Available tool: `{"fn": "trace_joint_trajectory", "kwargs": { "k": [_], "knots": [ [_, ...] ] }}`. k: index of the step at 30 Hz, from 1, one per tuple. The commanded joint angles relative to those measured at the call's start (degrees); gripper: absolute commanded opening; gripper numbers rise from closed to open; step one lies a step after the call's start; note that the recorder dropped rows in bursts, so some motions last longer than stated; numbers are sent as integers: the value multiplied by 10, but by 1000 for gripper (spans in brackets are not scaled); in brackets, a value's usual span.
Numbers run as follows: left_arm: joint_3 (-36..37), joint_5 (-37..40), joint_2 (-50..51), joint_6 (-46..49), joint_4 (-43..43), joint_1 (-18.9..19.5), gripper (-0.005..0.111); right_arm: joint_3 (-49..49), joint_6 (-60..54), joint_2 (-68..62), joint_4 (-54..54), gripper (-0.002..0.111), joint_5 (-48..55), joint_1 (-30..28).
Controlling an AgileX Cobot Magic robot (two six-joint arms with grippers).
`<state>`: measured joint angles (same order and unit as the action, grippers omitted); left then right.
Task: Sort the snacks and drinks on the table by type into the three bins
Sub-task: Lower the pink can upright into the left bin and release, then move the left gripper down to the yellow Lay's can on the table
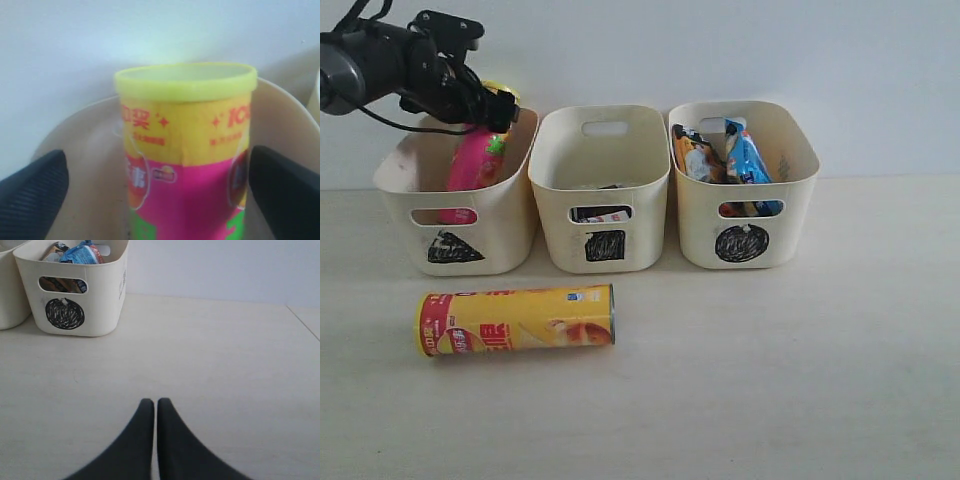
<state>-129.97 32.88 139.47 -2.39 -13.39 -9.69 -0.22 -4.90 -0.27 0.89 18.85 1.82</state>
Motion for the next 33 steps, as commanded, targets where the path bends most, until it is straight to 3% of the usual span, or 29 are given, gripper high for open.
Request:
{"fn": "trace_joint_trajectory", "kwargs": {
  "k": [1, 3, 6, 9, 10, 19, 23, 27, 33],
  "knots": [
    [-28, 52, -23, 16, 0, -1, 85, 2, -1, 3, -1, 0, -4, -2],
    [-34, 81, -40, 57, 2, -1, 77, 2, -1, 3, -1, 0, -4, -2],
    [-34, 128, -73, 141, 5, -2, 54, 2, -1, 3, -1, 0, -4, -2],
    [-34, 180, -99, 185, 5, -2, 12, 2, -1, 3, -1, 0, -4, -2],
    [-33, 194, -109, 192, 5, -2, 5, 2, -1, 3, -1, 0, -4, -2],
    [-33, 267, -148, 194, 44, -2, 4, 2, -1, 3, -1, 0, -4, -2],
    [2, 272, -176, 194, 55, -2, 4, 2, -1, 3, -1, 0, -4, -2],
    [83, 256, -219, 198, 56, -2, 4, 2, -1, 3, -1, 0, -4, -2],
    [240, 159, -310, 208, 56, -2, 4, 2, -1, 3, -1, 0, -4, -2]
  ]
}}
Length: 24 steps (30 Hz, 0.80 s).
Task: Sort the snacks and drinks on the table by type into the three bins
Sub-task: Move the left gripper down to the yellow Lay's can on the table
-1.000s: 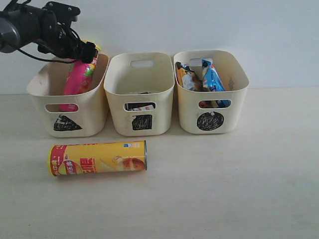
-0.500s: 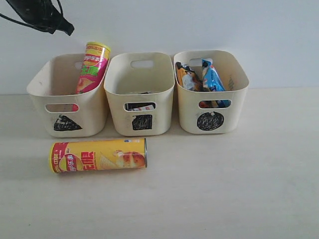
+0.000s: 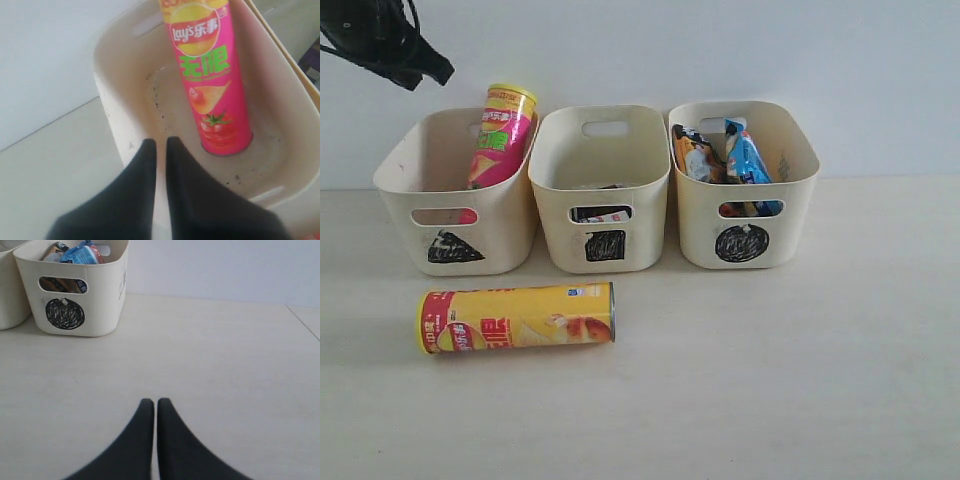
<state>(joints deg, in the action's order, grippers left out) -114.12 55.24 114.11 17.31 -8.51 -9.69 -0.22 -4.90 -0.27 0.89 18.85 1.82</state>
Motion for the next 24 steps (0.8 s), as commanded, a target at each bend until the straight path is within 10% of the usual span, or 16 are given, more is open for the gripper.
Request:
{"fn": "trace_joint_trajectory", "kwargs": {
  "k": [1, 24],
  "knots": [
    [104, -80, -75, 16, 7, -2, 4, 2, -1, 3, -1, 0, -4, -2],
    [209, 147, -155, 363, 227, -2, 4, 2, -1, 3, -1, 0, -4, -2]
  ]
}}
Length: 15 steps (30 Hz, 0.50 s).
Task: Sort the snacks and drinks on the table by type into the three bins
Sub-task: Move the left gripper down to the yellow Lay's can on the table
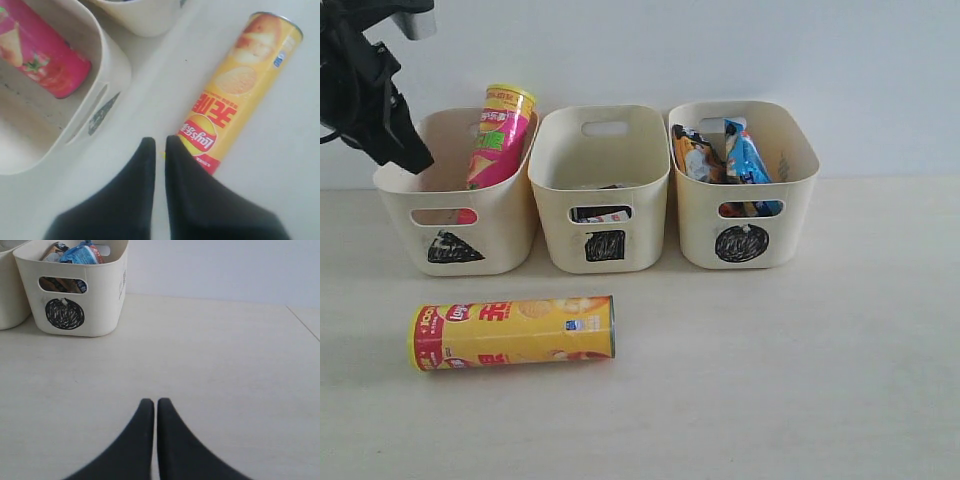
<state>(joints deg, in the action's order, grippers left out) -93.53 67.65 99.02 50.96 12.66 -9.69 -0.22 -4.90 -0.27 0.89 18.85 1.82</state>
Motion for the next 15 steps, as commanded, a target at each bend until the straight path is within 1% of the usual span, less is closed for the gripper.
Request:
{"fn": "trace_joint_trajectory", "kwargs": {
  "k": [1, 5, 7, 11, 13, 15],
  "knots": [
    [3, 23, -4, 35, 19, -2, 4, 2, -1, 3, -1, 0, -4, -2],
    [3, 23, -3, 54, 41, -5, 4, 2, -1, 3, -1, 0, -4, -2],
    [3, 23, 2, 54, 43, -13, 4, 2, -1, 3, -1, 0, -4, -2],
    [3, 23, 22, 69, 42, -45, 5, 2, -1, 3, -1, 0, -4, -2],
    [3, 23, 34, 69, 33, -59, 12, 2, -1, 3, -1, 0, -4, -2],
    [3, 23, 46, 69, 21, -72, 28, 2, -1, 3, -1, 0, -4, -2]
  ]
}}
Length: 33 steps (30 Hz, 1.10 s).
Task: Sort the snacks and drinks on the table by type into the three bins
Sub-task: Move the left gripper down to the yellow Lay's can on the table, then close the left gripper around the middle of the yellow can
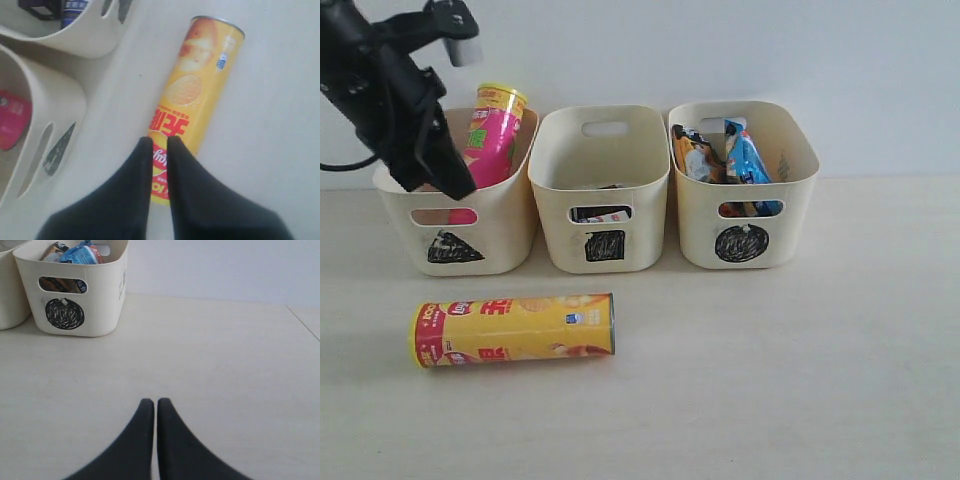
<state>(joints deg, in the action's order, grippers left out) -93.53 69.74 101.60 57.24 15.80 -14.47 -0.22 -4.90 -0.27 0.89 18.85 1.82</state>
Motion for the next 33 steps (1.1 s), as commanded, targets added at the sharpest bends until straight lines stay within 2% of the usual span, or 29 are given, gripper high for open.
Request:
{"fn": "trace_joint_trajectory", "kwargs": {
  "k": [1, 3, 5, 6, 9, 15, 18, 20, 25, 28, 33],
  "knots": [
    [3, 2, 25, 6, -13, -28, 40, 2, -1, 3, -1, 0, -4, -2],
    [3, 2, 34, 6, -13, -34, 66, 2, -1, 3, -1, 0, -4, -2],
    [3, 2, 41, 6, -9, -36, 85, 2, -1, 3, -1, 0, -4, -2],
    [3, 2, 44, 6, -8, -38, 89, 2, -1, 3, -1, 0, -4, -2],
    [3, 2, 52, 8, -10, -39, 90, 2, -1, 3, -1, 0, -4, -2],
    [8, 2, 67, 87, -17, -43, 89, 2, -1, 3, -1, 0, -4, -2],
    [33, 2, 67, 193, -21, -43, 88, 2, -1, 3, -1, 0, -4, -2],
    [51, 2, 67, 217, -21, -43, 88, 2, -1, 3, -1, 0, -4, -2],
    [80, 2, 67, 215, -19, -43, 88, 2, -1, 3, -1, 0, -4, -2],
    [84, -17, 70, 150, -12, -43, 88, 2, -1, 3, -1, 0, -4, -2],
    [84, -17, 89, 141, -13, -43, 88, 2, -1, 3, -1, 0, -4, -2]
  ]
}}
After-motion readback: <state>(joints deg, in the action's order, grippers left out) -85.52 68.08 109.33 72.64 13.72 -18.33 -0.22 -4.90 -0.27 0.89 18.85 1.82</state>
